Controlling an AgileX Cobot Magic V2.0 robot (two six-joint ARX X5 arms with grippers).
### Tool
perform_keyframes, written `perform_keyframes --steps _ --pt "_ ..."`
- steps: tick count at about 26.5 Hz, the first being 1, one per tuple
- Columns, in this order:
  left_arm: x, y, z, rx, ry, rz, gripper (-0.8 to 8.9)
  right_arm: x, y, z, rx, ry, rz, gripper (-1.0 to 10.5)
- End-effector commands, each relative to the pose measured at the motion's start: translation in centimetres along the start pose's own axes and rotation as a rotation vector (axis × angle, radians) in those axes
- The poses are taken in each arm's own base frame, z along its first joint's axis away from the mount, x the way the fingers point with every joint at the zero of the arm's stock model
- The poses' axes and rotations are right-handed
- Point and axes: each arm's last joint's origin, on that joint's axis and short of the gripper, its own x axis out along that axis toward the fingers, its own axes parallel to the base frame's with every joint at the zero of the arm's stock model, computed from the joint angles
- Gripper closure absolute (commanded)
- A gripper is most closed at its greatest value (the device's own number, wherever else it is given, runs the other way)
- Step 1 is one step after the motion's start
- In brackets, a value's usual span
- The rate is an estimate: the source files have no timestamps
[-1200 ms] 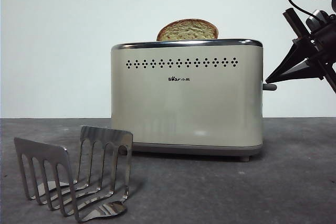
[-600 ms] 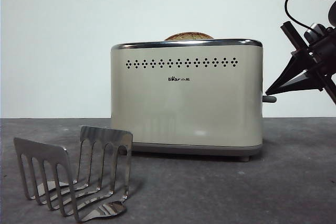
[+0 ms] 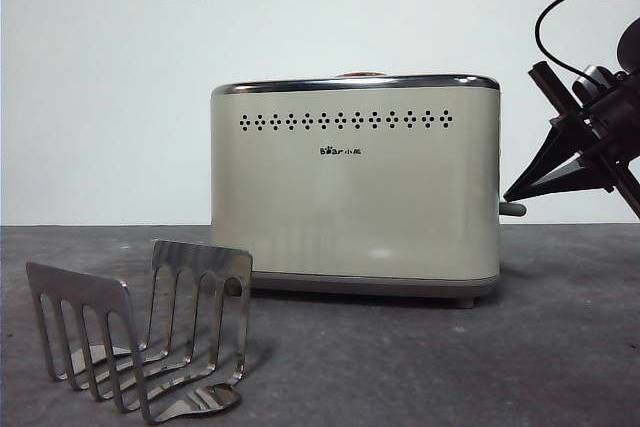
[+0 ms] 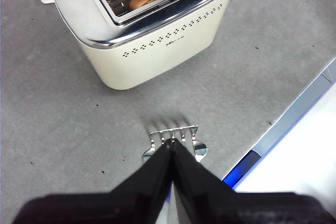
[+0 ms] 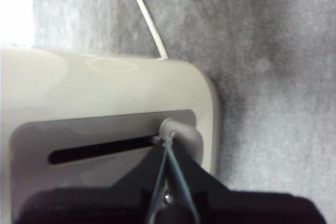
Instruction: Pick up a slice of bread from the rack,put the bread on the toaster,press the button
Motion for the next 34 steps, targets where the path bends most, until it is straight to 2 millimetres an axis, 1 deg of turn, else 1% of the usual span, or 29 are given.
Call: perform_keyframes --steps 1,4,15,26,31,34 --pt "0.1 0.0 -0.1 0.004 0.002 0.004 8.22 1.4 -2.1 -1.2 0.063 0.064 -0.095 9.5" --pt "0.1 0.0 -0.1 0.004 0.002 0.003 8.22 1.3 -2.2 -1.3 0.064 0.07 -0.124 9.5" --pt "0.1 0.0 -0.1 0.003 0.004 0.0 8.22 1.3 -2.3 -1.5 0.057 0.081 -0.128 9.5" --pt "0.1 0.0 -0.1 0.004 0.004 0.0 8.22 1.3 -1.9 -0.9 0.025 0.055 -0.086 9.5" --pt "0.1 0.0 -0.1 0.004 0.004 0.0 8.22 1.0 -1.2 -0.3 0.008 0.048 -0.048 9.5" --pt "0.1 0.0 -0.1 0.004 0.004 0.0 8.22 0.8 -0.4 0.4 -0.007 0.043 -0.04 9.5"
